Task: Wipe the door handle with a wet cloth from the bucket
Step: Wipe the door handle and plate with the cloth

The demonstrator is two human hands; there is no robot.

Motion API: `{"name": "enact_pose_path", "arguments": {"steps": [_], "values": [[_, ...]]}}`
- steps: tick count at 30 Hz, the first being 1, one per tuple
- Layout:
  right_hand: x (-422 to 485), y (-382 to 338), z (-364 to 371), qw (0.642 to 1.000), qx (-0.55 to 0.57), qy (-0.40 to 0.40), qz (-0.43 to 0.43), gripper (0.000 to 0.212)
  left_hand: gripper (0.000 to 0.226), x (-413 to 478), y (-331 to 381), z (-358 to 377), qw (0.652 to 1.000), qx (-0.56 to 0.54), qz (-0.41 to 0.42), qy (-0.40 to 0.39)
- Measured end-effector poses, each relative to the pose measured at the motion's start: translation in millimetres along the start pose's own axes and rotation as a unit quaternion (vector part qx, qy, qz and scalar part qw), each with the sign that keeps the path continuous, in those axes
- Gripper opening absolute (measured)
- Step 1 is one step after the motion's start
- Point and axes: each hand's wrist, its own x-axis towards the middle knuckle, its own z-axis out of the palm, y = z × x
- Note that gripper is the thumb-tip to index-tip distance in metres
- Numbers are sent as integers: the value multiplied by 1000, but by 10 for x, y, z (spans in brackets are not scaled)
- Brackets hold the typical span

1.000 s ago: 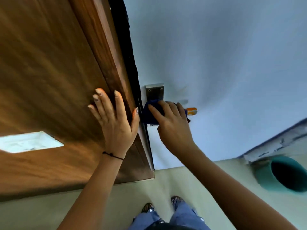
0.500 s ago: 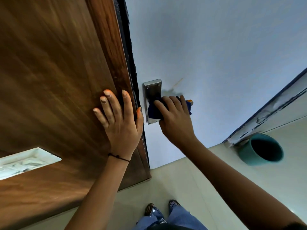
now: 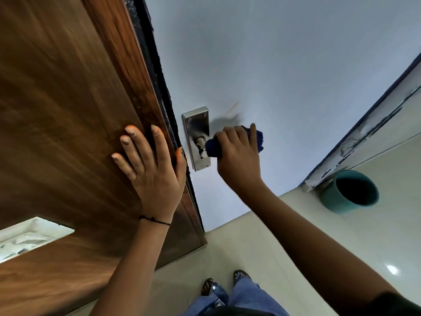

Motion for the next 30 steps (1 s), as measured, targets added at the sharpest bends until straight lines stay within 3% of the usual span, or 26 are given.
{"name": "enact_pose_path", "arguments": {"steps": [5, 9, 11, 14, 16, 22, 25, 30], "values": [[134, 332, -43, 999, 2, -38, 37, 29, 70, 3, -25, -14, 1000, -4, 9, -13], [189, 475, -32, 975, 154, -66, 147, 30, 70, -9, -32, -5, 1000, -16, 14, -21], [209, 471, -71, 897, 343, -93, 261, 36, 70, -19, -29, 5, 1000, -19, 15, -19], [174, 442, -112, 704, 593, -85, 382, 45, 71, -17, -31, 22, 1000, -17, 13, -10], [137, 382, -111, 611, 671, -82, 411, 46, 71, -11, -32, 35, 1000, -14, 11, -3], [141, 43, -54, 392, 766, -25, 509, 25, 70, -20, -36, 16, 1000, -18, 21, -11], [166, -289, -75, 329, 786, -23, 522, 25, 70, -13, -39, 1, 999, -26, 21, -13], [162, -518, -53, 342, 773, -39, 533, 26, 70, -30, -46, 0, 999, -35, 19, -18]]}}
